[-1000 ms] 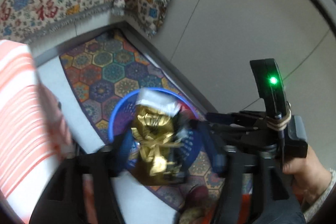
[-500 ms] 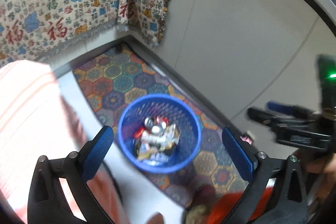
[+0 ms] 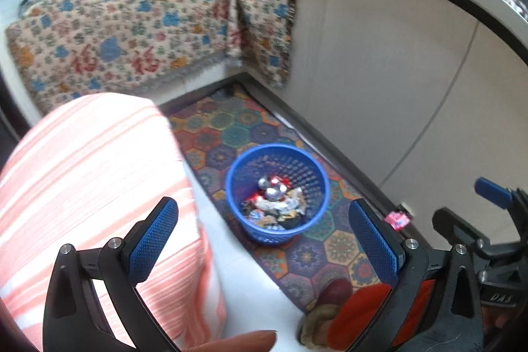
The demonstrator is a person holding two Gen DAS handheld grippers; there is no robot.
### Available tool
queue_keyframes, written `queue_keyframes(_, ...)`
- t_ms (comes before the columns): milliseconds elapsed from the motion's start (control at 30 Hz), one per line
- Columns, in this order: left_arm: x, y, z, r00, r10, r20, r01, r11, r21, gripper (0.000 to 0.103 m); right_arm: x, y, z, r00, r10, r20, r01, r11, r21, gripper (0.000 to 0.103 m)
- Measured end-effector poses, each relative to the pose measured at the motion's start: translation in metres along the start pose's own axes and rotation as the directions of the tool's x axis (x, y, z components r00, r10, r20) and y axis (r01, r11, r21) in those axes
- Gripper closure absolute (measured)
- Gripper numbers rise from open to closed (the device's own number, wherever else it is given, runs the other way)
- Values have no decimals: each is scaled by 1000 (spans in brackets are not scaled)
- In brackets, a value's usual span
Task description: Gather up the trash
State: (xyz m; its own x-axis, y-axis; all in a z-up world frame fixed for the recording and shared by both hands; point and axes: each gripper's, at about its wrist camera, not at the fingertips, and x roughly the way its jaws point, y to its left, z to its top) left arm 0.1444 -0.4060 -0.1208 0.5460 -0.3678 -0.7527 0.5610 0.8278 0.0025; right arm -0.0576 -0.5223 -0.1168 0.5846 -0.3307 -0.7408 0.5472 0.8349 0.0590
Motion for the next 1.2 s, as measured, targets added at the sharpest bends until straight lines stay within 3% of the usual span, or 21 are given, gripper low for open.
queue_keyframes(133, -4, 0, -1, 998, 56, -31, -56, 998, 25, 0, -7, 7, -2, 1000, -9, -3, 9, 1000, -7, 0)
queue_keyframes(467, -13, 16, -3, 999, 44, -22, -44, 999, -7, 0, -21, 30, 2, 1000, 7, 14, -6, 999, -49, 0)
queue_keyframes(1200, -15, 16, -5, 998, 52, -29, -52, 999, 14, 1, -16, 32, 2, 1000, 1, -6, -1, 998, -58, 0)
